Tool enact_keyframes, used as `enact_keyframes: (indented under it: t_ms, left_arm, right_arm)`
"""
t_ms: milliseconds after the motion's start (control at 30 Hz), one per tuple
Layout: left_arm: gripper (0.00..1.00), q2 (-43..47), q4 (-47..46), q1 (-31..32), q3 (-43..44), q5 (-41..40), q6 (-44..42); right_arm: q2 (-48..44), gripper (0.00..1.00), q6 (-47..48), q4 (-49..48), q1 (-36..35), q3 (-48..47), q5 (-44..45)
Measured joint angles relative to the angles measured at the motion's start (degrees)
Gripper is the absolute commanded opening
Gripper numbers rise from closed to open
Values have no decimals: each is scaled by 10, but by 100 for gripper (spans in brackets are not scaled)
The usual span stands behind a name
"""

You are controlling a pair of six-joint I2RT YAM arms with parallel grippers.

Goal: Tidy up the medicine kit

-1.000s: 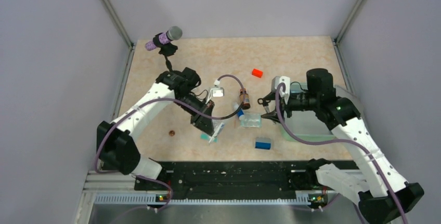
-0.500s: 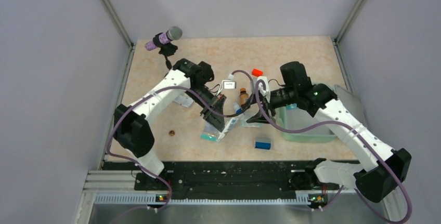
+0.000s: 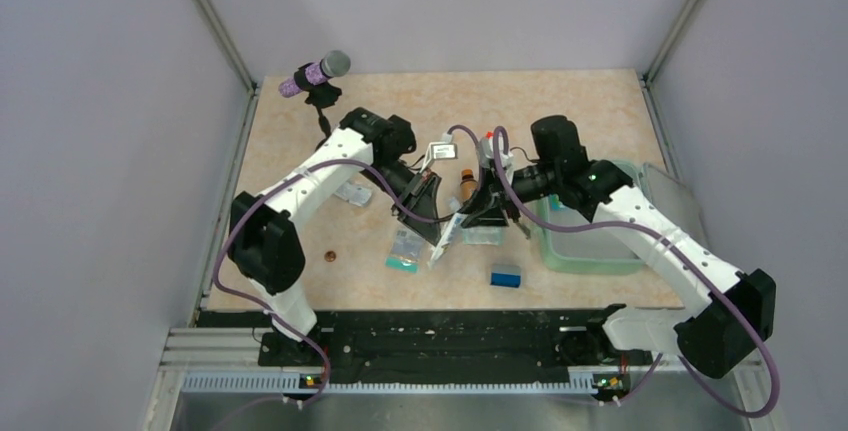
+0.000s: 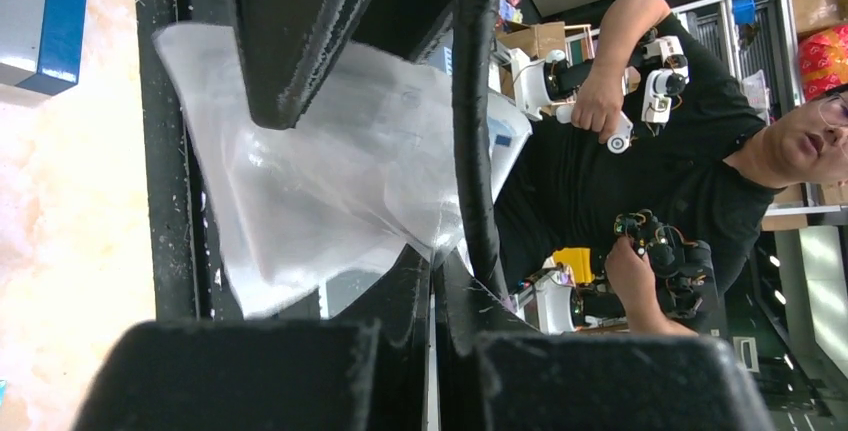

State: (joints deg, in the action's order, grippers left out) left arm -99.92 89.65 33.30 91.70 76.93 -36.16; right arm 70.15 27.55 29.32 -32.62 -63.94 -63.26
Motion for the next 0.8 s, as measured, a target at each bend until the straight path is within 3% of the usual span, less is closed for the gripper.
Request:
enact_keyframes:
  t_ms: [100, 267, 433, 667, 800]
  left_arm:
    - [25, 0, 0, -3, 0, 0, -1]
    - [37, 0, -7, -22, 0, -34, 16]
    - [43, 30, -116, -62, -39, -176, 146]
    - [49, 126, -247, -113, -105, -398, 255]
    - [49, 190, -278, -114, -125, -469, 261]
  right_arm:
    - [-1, 0, -8, -7, 0, 14, 0]
    - [-31, 0, 12, 32, 0, 35, 25]
    - [-95, 0, 36, 95, 26, 48, 66]
    - [-131, 0, 28, 204, 165, 48, 114]
    - [-111, 0, -16, 234, 327, 47, 125]
